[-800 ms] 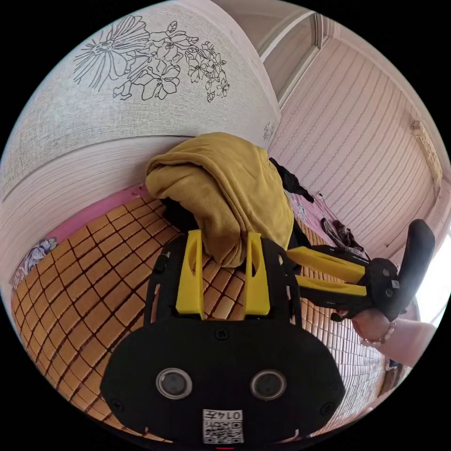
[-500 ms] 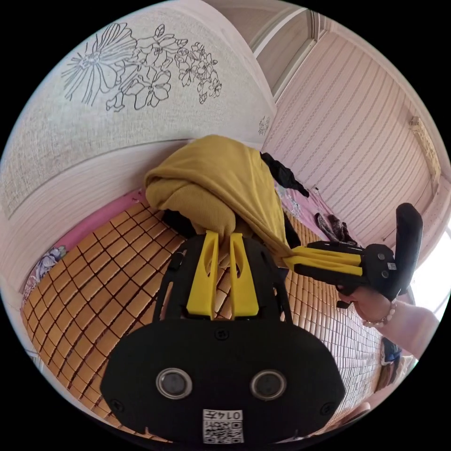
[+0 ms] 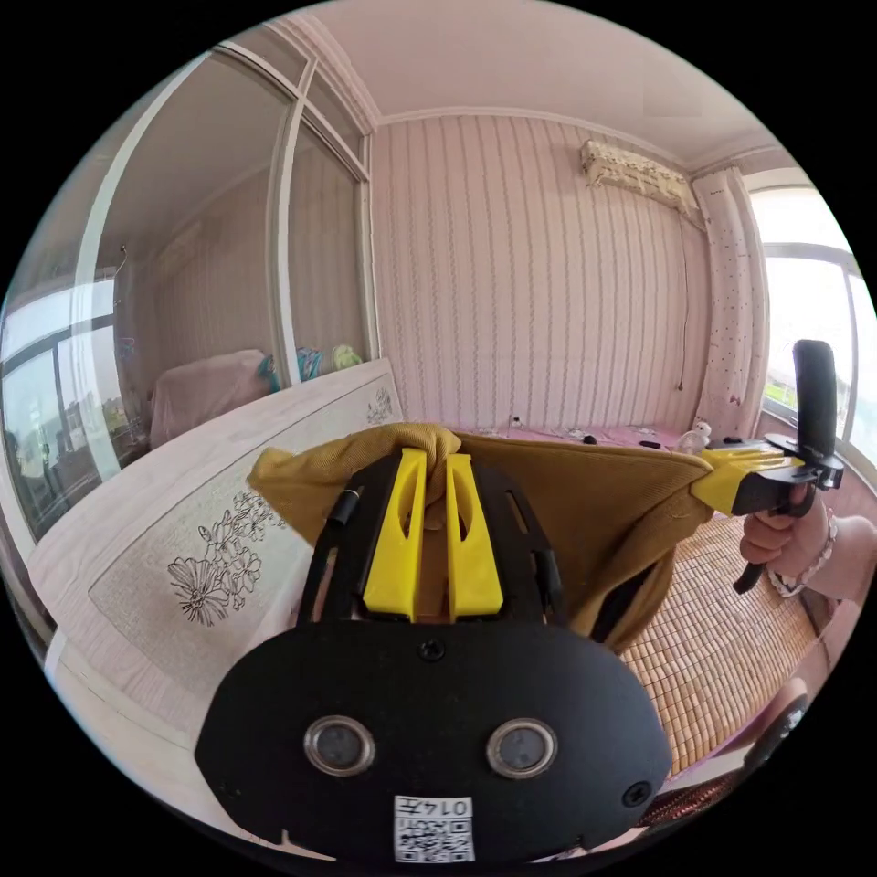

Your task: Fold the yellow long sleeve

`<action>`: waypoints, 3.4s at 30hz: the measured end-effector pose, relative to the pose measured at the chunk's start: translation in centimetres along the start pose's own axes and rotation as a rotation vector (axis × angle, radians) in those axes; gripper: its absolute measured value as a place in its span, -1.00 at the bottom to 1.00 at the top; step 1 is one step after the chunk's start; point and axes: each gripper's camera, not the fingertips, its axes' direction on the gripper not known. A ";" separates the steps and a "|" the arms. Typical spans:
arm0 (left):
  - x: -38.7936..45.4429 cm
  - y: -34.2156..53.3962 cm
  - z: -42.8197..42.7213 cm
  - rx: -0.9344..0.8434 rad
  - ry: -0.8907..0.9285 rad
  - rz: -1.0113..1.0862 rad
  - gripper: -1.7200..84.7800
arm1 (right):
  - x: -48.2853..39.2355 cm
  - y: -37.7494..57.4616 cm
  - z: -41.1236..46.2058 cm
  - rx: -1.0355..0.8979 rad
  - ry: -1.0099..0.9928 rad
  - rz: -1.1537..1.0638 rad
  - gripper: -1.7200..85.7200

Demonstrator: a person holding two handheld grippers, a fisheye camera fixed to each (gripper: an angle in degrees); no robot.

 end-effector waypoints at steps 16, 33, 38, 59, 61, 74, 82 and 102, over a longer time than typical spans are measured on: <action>37.0 25.3 12.3 -0.581 0.914 0.115 -0.81 | -5.2 43.3 -24.8 -0.380 0.769 0.937 -0.93; 34.6 42.7 2.0 -0.802 0.435 -0.192 -0.64 | -3.9 48.8 -31.4 -0.222 0.742 1.224 -0.79; 38.3 45.5 3.9 -0.954 0.240 0.044 -0.69 | -2.2 51.1 -30.4 -0.351 0.663 1.312 -0.78; 32.3 36.3 -12.9 -0.304 0.609 -0.089 -0.95 | -11.7 45.3 -49.5 0.568 0.014 0.897 -0.94; 30.8 34.1 -15.5 -0.182 0.640 -0.126 -0.96 | -13.3 41.8 -51.6 0.602 0.026 0.773 -0.94; 27.3 24.5 -40.2 0.575 0.555 -0.022 -0.97 | -36.7 22.8 -60.2 0.759 0.098 -0.049 -0.94; 27.5 23.8 -54.2 0.978 0.533 0.160 -0.97 | -50.4 18.3 -63.9 0.887 0.171 -0.358 -0.94; 27.9 15.4 -25.1 0.265 0.385 0.010 -0.97 | -25.5 12.3 -56.6 0.584 0.475 0.199 -0.94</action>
